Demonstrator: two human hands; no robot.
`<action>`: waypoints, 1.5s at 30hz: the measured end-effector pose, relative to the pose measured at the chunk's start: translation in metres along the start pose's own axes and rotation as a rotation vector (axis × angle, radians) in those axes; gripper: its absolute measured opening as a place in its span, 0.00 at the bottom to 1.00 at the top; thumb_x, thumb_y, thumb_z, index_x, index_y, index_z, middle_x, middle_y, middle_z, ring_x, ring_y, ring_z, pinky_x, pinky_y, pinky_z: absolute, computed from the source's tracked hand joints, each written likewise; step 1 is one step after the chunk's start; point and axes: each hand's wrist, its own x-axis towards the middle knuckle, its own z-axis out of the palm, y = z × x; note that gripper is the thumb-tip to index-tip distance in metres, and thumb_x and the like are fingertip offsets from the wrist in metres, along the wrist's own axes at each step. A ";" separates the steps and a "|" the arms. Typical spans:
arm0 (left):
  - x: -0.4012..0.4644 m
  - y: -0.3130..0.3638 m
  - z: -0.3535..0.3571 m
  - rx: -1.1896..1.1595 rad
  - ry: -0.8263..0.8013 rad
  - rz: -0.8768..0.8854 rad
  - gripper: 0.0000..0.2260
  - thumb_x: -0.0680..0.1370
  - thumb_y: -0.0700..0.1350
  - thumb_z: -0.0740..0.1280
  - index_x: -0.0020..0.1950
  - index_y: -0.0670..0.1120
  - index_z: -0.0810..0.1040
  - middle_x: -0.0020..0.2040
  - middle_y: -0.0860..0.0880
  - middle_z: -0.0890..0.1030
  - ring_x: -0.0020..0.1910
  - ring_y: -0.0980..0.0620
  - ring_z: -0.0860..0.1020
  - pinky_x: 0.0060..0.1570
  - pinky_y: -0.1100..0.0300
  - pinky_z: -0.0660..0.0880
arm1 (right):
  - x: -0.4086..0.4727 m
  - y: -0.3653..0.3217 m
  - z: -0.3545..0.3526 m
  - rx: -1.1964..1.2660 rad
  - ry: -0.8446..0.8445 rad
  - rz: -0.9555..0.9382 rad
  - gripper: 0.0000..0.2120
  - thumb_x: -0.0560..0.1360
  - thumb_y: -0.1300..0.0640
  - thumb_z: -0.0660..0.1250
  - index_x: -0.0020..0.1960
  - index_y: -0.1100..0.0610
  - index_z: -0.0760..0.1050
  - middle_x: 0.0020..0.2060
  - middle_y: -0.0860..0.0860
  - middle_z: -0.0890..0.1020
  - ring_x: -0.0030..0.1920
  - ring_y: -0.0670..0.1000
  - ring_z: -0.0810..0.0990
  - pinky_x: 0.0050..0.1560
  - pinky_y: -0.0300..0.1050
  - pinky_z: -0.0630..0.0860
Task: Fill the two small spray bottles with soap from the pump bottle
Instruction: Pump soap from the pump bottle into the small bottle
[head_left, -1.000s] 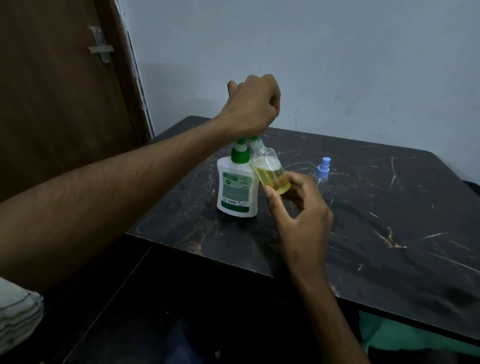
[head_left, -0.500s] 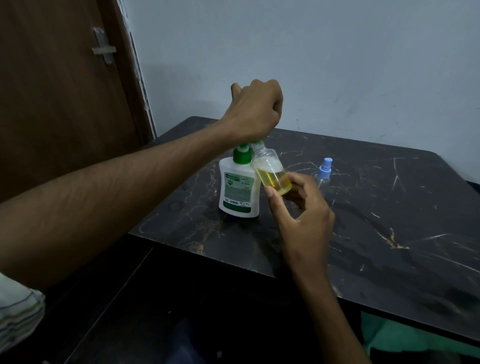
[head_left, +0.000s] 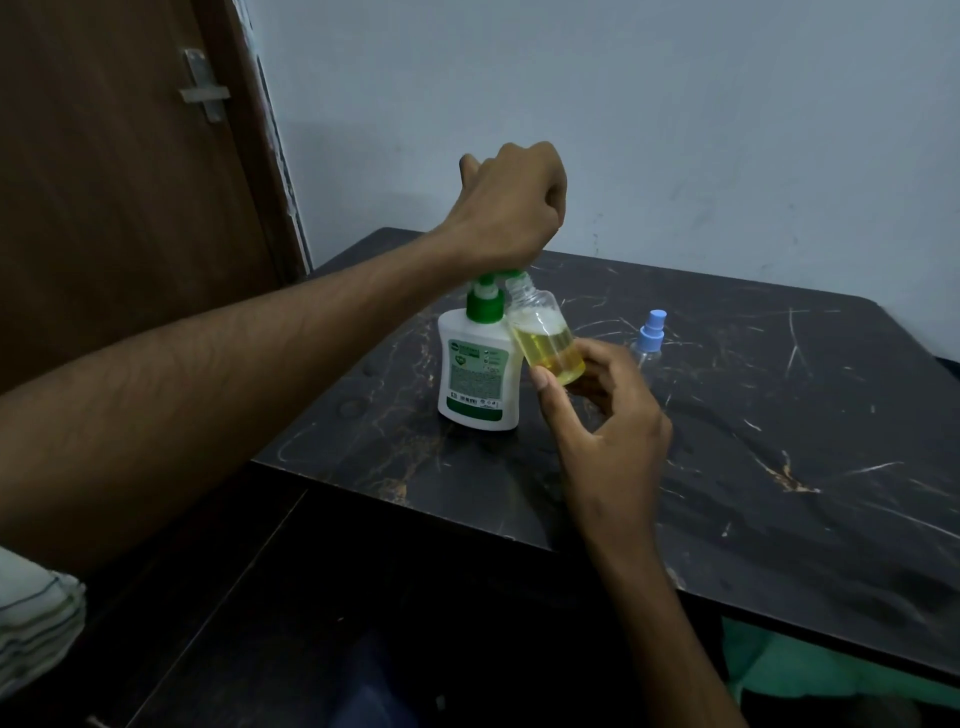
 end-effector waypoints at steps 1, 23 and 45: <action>-0.001 0.000 0.000 0.006 -0.003 0.007 0.16 0.74 0.31 0.60 0.49 0.45 0.84 0.49 0.51 0.84 0.52 0.48 0.80 0.58 0.51 0.58 | 0.000 0.000 0.000 -0.005 -0.003 0.003 0.14 0.78 0.49 0.75 0.61 0.52 0.80 0.52 0.40 0.85 0.56 0.41 0.83 0.59 0.36 0.80; -0.001 0.000 0.002 0.024 0.025 0.051 0.15 0.75 0.32 0.60 0.47 0.48 0.82 0.51 0.50 0.84 0.51 0.49 0.80 0.57 0.51 0.57 | 0.000 0.002 0.000 -0.022 -0.004 0.001 0.14 0.79 0.48 0.75 0.62 0.50 0.80 0.53 0.38 0.84 0.57 0.39 0.83 0.59 0.36 0.80; -0.004 0.001 0.001 0.017 0.006 0.031 0.15 0.74 0.31 0.60 0.47 0.47 0.83 0.51 0.50 0.83 0.51 0.49 0.79 0.57 0.51 0.58 | -0.001 0.003 0.000 -0.010 -0.024 0.002 0.14 0.79 0.47 0.74 0.62 0.48 0.79 0.52 0.34 0.82 0.56 0.38 0.82 0.57 0.31 0.78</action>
